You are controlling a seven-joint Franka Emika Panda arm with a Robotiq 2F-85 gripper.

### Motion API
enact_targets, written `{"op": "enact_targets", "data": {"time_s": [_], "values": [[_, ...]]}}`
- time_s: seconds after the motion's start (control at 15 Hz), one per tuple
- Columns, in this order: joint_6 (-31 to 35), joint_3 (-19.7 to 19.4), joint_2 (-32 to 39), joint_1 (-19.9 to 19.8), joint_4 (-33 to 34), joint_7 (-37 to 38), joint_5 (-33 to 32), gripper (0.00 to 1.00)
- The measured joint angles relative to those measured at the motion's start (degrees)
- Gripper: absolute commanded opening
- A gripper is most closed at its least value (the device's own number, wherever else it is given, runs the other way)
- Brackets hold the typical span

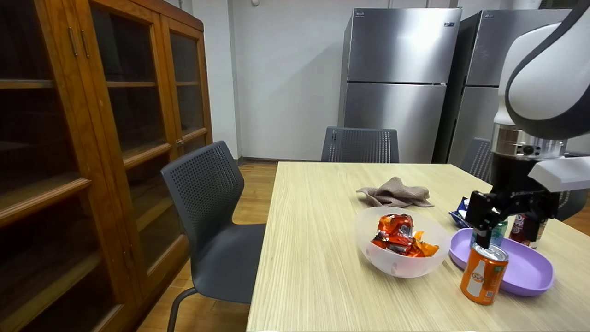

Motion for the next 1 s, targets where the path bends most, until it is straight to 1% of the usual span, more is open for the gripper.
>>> {"op": "enact_targets", "data": {"time_s": [0.27, 0.67, 0.73, 0.8, 0.87, 1.0], "values": [[2.9, 0.0, 2.8, 0.1, 0.0, 0.0, -0.3, 1.0], [5.1, -0.1, 6.2, 0.2, 0.3, 0.0, -0.5, 1.0], [5.4, -0.1, 6.7, 0.2, 0.5, 0.0, -0.5, 0.75], [5.8, -0.1, 7.2, 0.2, 0.7, 0.0, -0.5, 0.74], [6.1, -0.2, 7.7, 0.3, 0.9, 0.0, -0.5, 0.68], [6.5, -0.3, 8.4, 0.5, 1.2, 0.0, -0.5, 0.49]]}}
